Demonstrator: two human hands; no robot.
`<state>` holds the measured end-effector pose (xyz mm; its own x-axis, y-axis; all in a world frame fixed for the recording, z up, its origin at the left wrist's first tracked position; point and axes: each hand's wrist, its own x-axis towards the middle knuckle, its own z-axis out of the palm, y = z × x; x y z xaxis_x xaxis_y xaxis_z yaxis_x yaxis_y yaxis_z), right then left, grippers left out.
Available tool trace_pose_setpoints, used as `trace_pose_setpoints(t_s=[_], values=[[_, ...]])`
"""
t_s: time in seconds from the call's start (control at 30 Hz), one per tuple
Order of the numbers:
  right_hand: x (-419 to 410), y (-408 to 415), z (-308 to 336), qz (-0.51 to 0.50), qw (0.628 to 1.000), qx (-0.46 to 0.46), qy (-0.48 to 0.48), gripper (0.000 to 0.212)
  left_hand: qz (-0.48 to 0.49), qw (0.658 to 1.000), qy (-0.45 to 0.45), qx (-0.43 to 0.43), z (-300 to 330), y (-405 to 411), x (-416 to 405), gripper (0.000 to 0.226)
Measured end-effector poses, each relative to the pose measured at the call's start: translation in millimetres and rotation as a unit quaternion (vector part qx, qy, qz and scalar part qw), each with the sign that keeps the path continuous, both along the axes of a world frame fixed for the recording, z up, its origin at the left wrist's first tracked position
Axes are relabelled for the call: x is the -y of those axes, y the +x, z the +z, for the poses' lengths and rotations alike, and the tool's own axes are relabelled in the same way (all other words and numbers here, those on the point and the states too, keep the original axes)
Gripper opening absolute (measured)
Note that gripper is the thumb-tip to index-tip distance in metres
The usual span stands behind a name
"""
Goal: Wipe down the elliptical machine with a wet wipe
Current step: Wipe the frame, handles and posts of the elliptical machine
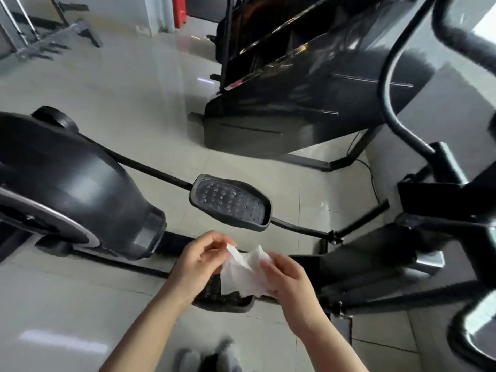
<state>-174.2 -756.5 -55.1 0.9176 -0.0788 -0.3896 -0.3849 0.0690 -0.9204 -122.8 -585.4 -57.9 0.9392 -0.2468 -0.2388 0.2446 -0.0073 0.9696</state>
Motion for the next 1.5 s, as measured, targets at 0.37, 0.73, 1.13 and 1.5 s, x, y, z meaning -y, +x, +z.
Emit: trace_pose_setpoints(t_s=[0.37,0.73,1.13,1.5], values=[[37,32,34,-0.207,0.974,0.043,0.082,0.019,-0.217,0.975,-0.008,0.058,31,93,47,0.045],[-10,1,81,-0.562,0.8,0.181,0.106,0.026,-0.437,0.795,-0.056,0.418,56,118,134,0.019],[10,-100,310,-0.516,0.165,0.214,-0.813,0.018,-0.198,0.556,-0.352,0.727,231,37,244,0.013],[93,-135,324,-0.062,0.22,-0.071,-0.971,0.023,-0.088,0.515,-0.297,0.8,315,43,300,0.021]])
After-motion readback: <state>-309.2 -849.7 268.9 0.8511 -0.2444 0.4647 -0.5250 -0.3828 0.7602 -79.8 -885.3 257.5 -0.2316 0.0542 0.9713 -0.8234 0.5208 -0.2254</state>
